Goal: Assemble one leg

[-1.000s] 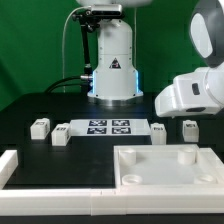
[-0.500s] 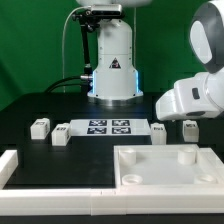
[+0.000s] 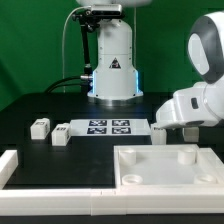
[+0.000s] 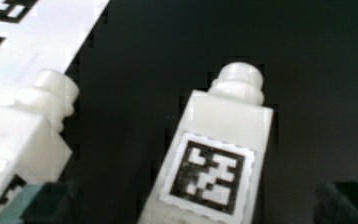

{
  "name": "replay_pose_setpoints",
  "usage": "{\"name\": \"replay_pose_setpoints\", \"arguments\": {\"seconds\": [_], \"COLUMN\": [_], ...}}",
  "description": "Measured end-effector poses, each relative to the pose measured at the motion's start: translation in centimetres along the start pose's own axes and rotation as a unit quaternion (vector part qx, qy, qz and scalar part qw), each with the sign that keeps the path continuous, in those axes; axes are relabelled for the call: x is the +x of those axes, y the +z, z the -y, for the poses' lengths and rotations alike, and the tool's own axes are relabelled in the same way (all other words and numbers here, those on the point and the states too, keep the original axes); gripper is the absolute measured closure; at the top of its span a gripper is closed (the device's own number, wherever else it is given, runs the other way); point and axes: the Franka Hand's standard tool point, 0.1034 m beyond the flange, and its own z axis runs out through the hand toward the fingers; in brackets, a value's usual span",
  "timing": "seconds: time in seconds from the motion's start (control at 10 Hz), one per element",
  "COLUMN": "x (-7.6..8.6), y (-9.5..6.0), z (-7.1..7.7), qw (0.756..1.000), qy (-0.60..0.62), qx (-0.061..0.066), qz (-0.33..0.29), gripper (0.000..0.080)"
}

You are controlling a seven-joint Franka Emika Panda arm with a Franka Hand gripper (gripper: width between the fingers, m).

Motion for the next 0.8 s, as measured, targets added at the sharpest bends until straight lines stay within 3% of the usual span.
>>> {"name": "replay_pose_setpoints", "arguments": {"seconds": [0.4,0.5,0.6,0.7,0.8], "x": [0.20,0.21,0.21,0.21,0.21], "y": [0.41,0.42,0.44,0.45,0.44], "z": [0.06,0.06,0.06,0.07,0.07], "qw": [1.000,1.000,1.000,1.000,1.000], "qy": [-0.001,-0.002,-0.002,-0.002,-0.002], "qx": [0.001,0.001,0.001,0.001,0.001], "qz": [0.001,0.001,0.002,0.002,0.002], "gripper": [0.0197,0.0379,0.0379,0.0510,0.0509]}}
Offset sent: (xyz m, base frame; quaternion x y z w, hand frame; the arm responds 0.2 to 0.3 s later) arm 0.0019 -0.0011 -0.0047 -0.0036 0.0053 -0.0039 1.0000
